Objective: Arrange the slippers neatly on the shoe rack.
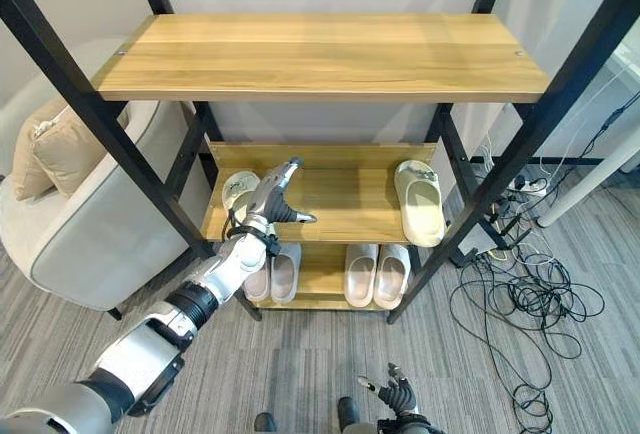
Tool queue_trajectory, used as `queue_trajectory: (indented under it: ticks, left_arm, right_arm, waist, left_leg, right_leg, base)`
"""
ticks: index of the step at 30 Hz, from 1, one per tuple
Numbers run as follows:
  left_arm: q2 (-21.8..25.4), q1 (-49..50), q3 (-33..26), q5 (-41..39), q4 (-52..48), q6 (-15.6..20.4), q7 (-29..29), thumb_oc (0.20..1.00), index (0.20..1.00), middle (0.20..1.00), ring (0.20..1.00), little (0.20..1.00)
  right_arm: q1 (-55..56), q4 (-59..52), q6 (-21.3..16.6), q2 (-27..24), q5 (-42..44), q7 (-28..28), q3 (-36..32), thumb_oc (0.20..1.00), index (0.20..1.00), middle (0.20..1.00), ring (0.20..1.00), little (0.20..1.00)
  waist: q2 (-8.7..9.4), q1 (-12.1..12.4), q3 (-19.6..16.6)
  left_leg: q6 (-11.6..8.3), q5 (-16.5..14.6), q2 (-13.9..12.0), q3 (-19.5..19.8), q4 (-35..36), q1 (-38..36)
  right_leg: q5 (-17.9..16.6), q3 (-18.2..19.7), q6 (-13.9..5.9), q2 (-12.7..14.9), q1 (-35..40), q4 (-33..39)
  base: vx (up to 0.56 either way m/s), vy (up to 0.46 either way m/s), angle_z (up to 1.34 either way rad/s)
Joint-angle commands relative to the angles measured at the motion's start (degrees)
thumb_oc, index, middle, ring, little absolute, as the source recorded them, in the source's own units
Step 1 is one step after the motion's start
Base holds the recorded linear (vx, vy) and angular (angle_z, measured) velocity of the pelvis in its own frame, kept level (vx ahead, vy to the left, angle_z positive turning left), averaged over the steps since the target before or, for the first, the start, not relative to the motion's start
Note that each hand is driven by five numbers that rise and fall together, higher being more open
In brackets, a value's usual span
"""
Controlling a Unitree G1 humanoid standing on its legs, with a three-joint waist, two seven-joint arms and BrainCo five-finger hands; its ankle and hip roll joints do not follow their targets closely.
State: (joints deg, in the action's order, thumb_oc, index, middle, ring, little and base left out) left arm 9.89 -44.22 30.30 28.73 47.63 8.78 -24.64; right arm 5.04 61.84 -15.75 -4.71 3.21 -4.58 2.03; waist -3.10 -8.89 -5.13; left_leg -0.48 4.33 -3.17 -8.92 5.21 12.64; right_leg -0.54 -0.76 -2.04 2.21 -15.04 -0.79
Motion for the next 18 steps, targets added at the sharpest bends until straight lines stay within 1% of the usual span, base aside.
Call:
queue_trajectory:
  ticks: [1,2,4,6,7,10,12,13,15,18]
  left_arm:
    - [0.5,-9.7,-2.7,3.3,5.7,-0.4,-3.0,1.000,1.000,1.000,1.000,1.000]
    - [0.5,-9.8,-2.7,3.3,5.8,-0.4,-3.0,1.000,1.000,1.000,1.000,1.000]
    - [1.4,-13.3,-1.5,4.2,8.1,-2.0,-3.6,1.000,1.000,1.000,1.000,1.000]
    - [2.0,-14.5,-1.1,4.5,8.4,-2.4,-3.6,1.000,1.000,1.000,1.000,1.000]
    - [2.9,-15.7,-0.6,5.1,9.1,-3.5,-4.1,1.000,1.000,1.000,1.000,1.000]
    - [6.0,-19.5,-2.3,4.9,9.3,-7.7,-4.2,1.000,1.000,1.000,1.000,1.000]
    - [7.4,-19.8,-2.9,5.1,9.3,-9.4,-3.7,1.000,1.000,1.000,1.000,1.000]
    - [7.4,-19.8,-2.9,5.1,9.3,-9.4,-3.7,1.000,1.000,1.000,1.000,1.000]
    - [8.7,-20.4,-1.6,6.3,9.0,-10.5,-2.6,1.000,1.000,1.000,1.000,1.000]
    - [10.5,-20.9,1.3,8.4,8.5,-12.2,1.0,1.000,1.000,1.000,1.000,1.000]
  right_arm:
    - [7.1,1.5,1.5,1.2,0.0,0.6,0.3,1.000,1.000,1.000,1.000,1.000]
    - [7.0,1.5,1.5,1.2,0.0,0.6,0.2,1.000,1.000,1.000,1.000,1.000]
    - [6.0,1.6,1.3,1.5,0.3,0.6,-0.1,1.000,1.000,1.000,1.000,1.000]
    - [5.9,1.5,1.3,1.6,0.3,0.6,-0.1,1.000,1.000,1.000,1.000,1.000]
    - [5.6,1.3,1.3,1.8,0.4,0.5,-0.3,1.000,1.000,1.000,1.000,1.000]
    - [5.1,1.5,1.6,2.5,0.2,0.1,-0.7,1.000,1.000,1.000,1.000,1.000]
    - [4.9,1.4,1.7,2.6,0.1,0.1,-0.7,1.000,1.000,1.000,1.000,1.000]
    - [4.9,1.4,1.7,2.6,0.1,0.1,-0.7,1.000,1.000,1.000,1.000,1.000]
    - [5.1,1.1,1.7,2.5,0.1,0.1,-0.8,1.000,1.000,1.000,1.000,1.000]
    - [5.0,0.6,1.4,2.2,0.1,0.2,-0.7,1.000,1.000,1.000,1.000,1.000]
  waist:
    - [-0.52,0.0,2.3]
    - [-0.51,0.0,2.4]
    - [-0.42,0.2,2.9]
    - [-0.34,0.2,3.2]
    - [-0.19,0.3,3.4]
    - [0.00,0.8,4.4]
    - [0.03,1.0,4.7]
    - [0.04,1.0,4.8]
    - [-0.13,1.1,5.0]
    - [-0.37,1.2,5.6]
  left_leg:
    - [1.01,-1.2,2.2,0.2,-0.2,0.4]
    - [1.01,-1.2,2.2,0.2,-0.2,0.5]
    - [0.95,-1.1,2.3,0.2,-0.2,1.6]
    - [0.95,-1.1,2.4,0.1,-0.2,2.0]
    - [0.96,-1.2,2.4,0.2,-0.2,2.5]
    - [1.13,-1.2,2.6,0.6,-0.2,2.9]
    - [1.17,-1.4,2.7,0.9,-0.2,2.6]
    - [1.17,-1.4,2.7,0.9,-0.2,2.6]
    - [1.16,-1.4,2.8,1.0,-0.2,2.5]
    - [1.06,-1.5,2.9,1.2,-0.2,2.0]
  right_leg:
    - [3.6,4.1,-0.76,0.0,1.6,-1.4]
    - [3.6,4.1,-0.76,0.0,1.5,-1.4]
    - [3.3,4.1,-0.96,0.0,0.5,-1.2]
    - [3.2,4.1,-1.03,0.0,0.2,-1.1]
    - [3.1,4.0,-1.09,0.1,0.0,-0.8]
    - [2.9,3.6,-1.29,0.3,0.0,0.0]
    - [3.0,3.3,-1.28,0.4,0.3,0.2]
    - [3.0,3.3,-1.29,0.4,0.4,0.2]
    - [3.1,3.0,-1.28,0.5,0.6,0.1]
    - [3.4,2.6,-1.21,0.5,1.0,0.0]
  base:
    - [0.00,0.000,0.00]
    - [0.00,0.000,0.00]
    - [0.00,0.000,0.00]
    - [0.00,0.000,0.00]
    - [0.00,0.000,0.00]
    - [0.05,-0.006,0.01]
    - [0.04,-0.009,0.00]
    - [0.02,-0.002,0.04]
    - [0.01,0.003,0.05]
    - [0.01,-0.004,0.02]
